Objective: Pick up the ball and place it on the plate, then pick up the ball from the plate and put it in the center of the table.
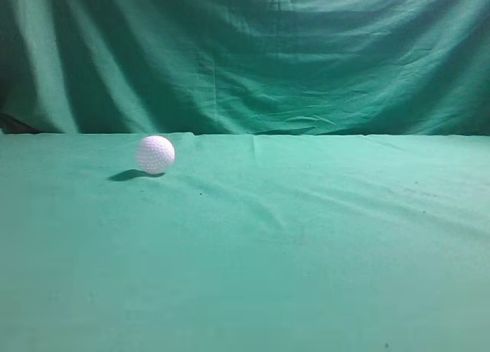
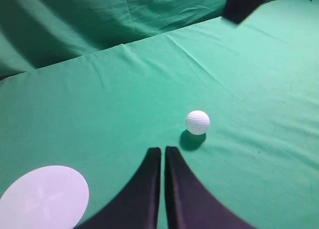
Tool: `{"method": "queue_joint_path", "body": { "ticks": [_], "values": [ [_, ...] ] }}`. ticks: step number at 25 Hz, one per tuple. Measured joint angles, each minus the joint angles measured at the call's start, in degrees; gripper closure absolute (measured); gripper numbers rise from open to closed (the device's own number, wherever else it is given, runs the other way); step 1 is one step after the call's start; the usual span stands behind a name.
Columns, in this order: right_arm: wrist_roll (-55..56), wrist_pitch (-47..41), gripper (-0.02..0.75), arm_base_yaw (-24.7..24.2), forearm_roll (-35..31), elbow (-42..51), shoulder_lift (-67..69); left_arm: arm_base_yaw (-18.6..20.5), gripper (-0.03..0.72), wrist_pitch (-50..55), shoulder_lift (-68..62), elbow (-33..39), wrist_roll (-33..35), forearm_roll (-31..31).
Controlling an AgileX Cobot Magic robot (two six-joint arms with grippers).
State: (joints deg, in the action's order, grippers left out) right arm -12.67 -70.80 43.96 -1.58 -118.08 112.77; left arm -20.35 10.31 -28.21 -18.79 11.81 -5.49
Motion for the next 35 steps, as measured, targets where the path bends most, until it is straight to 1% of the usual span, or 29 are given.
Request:
{"method": "queue_joint_path", "body": {
  "ticks": [1, 7, 15, 19, 23, 27, 29, 35],
  "values": [
    [0.62, -0.54, 0.738, 0.00, 0.55, -0.10, -2.13, 0.00, 0.688, 0.01, 0.00, 0.00, 0.00, 0.00],
    [3.02, -1.44, 0.738, 0.00, 3.49, -0.10, -13.03, 0.00, 0.688, 1.19, 0.45, -1.25, 0.00, -3.53],
    [10.20, -2.16, 0.738, 0.00, 4.38, 0.17, -24.69, 0.00, 0.688, 8.84, 5.21, -2.06, 0.00, -6.91],
    [12.45, -2.16, 0.738, 0.00, 4.38, 5.42, -33.01, 0.00, 0.688, 12.32, 11.51, -2.06, 0.00, -7.16],
    [13.64, -2.16, 0.738, 0.00, 4.38, 16.59, -41.69, 0.00, 0.688, 17.85, 17.23, -2.15, 0.00, -6.58],
    [15.71, -1.39, 0.738, 0.00, 4.38, 31.72, -49.42, 0.00, 0.688, 21.72, 18.85, -2.15, 0.00, -5.32],
    [16.77, 1.62, 0.738, 0.00, 4.28, 40.03, -53.91, 0.00, 0.688, 22.15, 18.85, -2.15, 0.00, -5.06],
    [17.29, 14.90, 0.738, 0.00, 4.28, 62.79, -67.98, 0.00, 0.688, 22.39, 18.85, -2.15, 0.00, -3.59]
  ]
}}
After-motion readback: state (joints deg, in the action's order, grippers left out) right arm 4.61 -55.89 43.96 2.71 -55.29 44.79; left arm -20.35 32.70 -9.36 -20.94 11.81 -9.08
